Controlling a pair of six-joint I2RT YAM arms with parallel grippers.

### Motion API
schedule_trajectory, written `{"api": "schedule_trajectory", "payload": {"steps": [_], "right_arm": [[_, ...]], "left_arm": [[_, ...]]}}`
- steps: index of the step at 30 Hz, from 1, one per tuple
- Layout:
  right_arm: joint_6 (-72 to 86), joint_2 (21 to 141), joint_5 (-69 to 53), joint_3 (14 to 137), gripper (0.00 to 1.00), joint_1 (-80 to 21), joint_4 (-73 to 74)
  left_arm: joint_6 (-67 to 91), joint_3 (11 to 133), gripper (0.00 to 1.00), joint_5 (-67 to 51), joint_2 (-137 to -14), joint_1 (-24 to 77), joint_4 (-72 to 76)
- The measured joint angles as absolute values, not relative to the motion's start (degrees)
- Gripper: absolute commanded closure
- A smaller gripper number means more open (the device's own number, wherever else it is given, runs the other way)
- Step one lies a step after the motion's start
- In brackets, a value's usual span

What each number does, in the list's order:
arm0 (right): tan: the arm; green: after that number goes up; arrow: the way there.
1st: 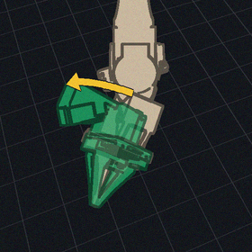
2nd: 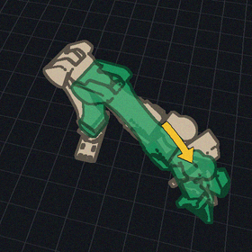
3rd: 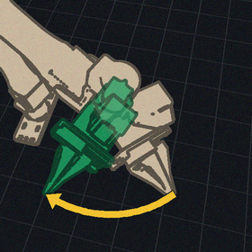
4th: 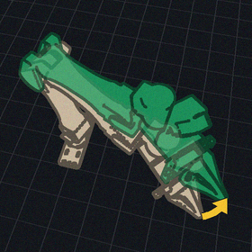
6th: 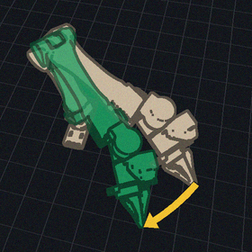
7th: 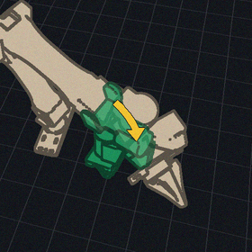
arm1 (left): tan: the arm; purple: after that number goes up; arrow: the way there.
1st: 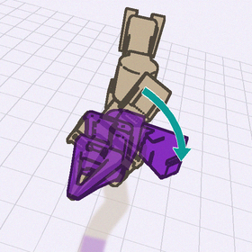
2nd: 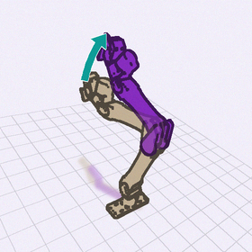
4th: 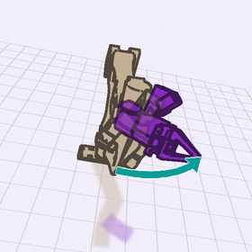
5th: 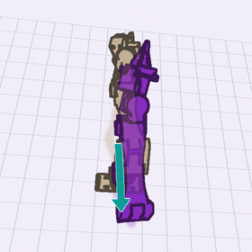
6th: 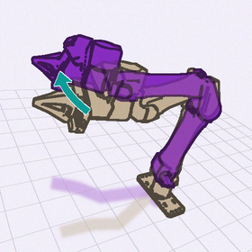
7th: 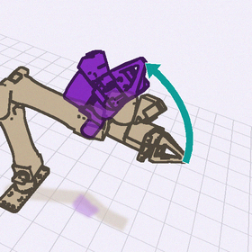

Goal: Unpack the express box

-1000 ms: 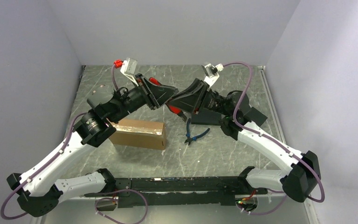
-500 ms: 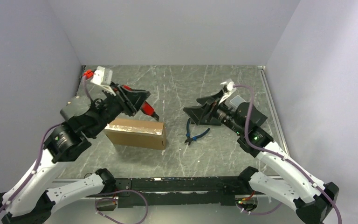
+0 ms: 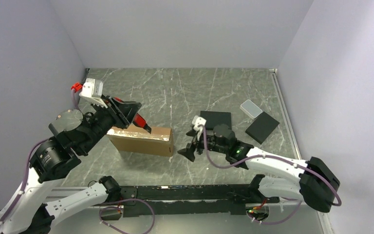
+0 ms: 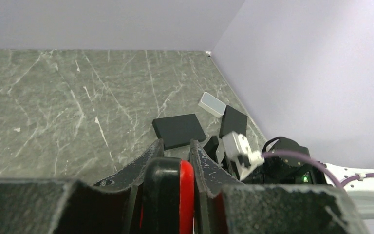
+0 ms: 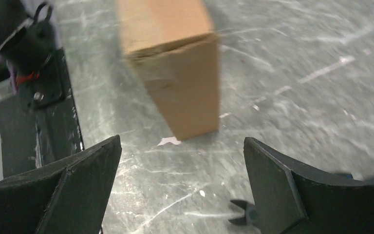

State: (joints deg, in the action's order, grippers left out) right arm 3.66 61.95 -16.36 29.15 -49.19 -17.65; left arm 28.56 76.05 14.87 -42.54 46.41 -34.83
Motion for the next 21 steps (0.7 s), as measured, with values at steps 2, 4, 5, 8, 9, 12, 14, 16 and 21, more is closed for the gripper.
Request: {"api": "schedule_trajectory", "payload": {"steps": [2, 4, 5, 8, 9, 12, 14, 16, 21], "right_arm": [[-0.4, 64.1, -17.5, 29.0, 0.0, -51.8, -20.4], [-3.2, 65.3, -18.5, 27.8, 0.0, -52.4, -25.1], [-4.2, 65.6, -19.0, 27.1, 0.0, -52.4, -27.4], [-6.2, 66.5, -20.6, 25.6, 0.0, -52.4, -32.4], [-6.8, 67.0, -21.2, 25.3, 0.0, -52.4, -33.8], [-7.8, 68.4, -22.4, 24.5, 0.0, -52.4, -37.7], [-8.0, 69.7, -23.2, 24.0, 0.0, -52.4, -40.4], [-8.0, 71.3, -24.0, 23.9, 0.0, -52.4, -42.8], [-7.7, 74.5, -24.5, 23.9, 0.0, -52.4, -49.6]], "left_arm": [[28.6, 76.2, 1.0, 15.3, -42.3, 46.4, -35.6], [28.7, 76.5, 1.0, 15.6, -42.4, 46.4, -36.4], [28.7, 76.6, 1.0, 15.7, -42.4, 46.4, -36.8], [28.7, 77.2, 1.0, 16.2, -42.5, 46.4, -37.8], [28.7, 77.3, 1.0, 16.4, -42.5, 46.4, -37.9], [28.7, 77.5, 1.0, 16.4, -42.7, 46.4, -38.1], [28.7, 77.5, 1.0, 16.4, -42.7, 46.4, -38.0], [28.7, 77.5, 1.0, 16.4, -42.8, 46.4, -38.0], [28.7, 77.5, 1.0, 16.4, -43.3, 46.4, -37.6]]}}
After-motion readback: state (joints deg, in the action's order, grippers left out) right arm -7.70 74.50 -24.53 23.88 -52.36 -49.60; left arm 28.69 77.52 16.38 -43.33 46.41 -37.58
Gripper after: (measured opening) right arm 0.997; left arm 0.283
